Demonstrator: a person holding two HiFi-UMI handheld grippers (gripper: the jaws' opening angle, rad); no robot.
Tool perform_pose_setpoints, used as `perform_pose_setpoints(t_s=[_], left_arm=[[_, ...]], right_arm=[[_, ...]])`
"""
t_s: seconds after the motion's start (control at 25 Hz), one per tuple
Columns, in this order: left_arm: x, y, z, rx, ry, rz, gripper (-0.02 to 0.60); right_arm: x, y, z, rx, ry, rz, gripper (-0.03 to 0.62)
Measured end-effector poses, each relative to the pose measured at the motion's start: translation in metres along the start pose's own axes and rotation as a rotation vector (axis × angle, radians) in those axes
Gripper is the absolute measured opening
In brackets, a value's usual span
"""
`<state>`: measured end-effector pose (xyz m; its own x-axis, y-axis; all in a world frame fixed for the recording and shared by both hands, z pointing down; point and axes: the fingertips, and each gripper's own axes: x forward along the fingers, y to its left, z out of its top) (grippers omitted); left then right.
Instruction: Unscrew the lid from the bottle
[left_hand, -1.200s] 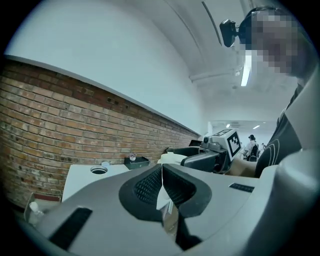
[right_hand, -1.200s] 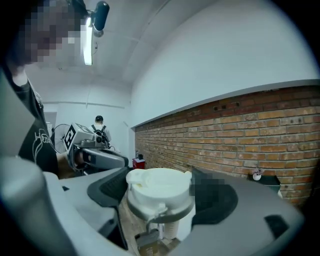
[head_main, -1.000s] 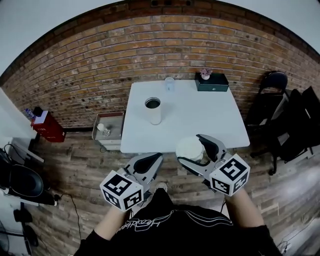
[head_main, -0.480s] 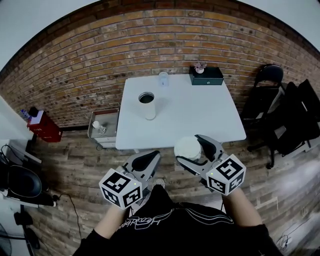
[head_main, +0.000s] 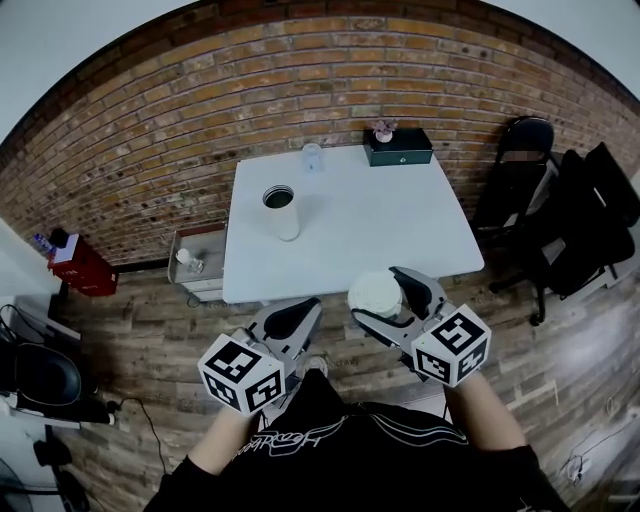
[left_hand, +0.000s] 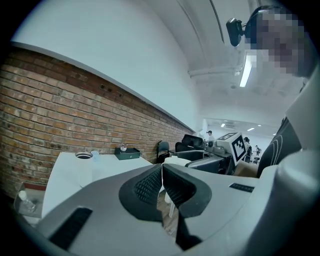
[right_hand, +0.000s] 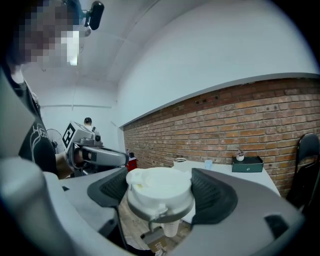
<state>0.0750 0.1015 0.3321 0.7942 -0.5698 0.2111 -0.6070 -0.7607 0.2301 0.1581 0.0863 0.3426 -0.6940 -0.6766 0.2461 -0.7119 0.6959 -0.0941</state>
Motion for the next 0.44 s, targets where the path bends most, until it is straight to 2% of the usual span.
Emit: perform_pose_setpoints(t_s=[0.24, 0.44], left_arm=[[0.0080, -0.0086, -0.0022, -0.005, 0.014, -0.028, 0.032], [0.0071, -0.0111, -0.0032, 0.012, 0.024, -0.019, 0.032]], right_arm=[[-0.0064, -0.0025, -0.0026, 0.015, 0.002, -0.008, 0.393], [-0.0086, -0.0023, -0.0024, 0.008, 0.003, -0.009, 0.393]])
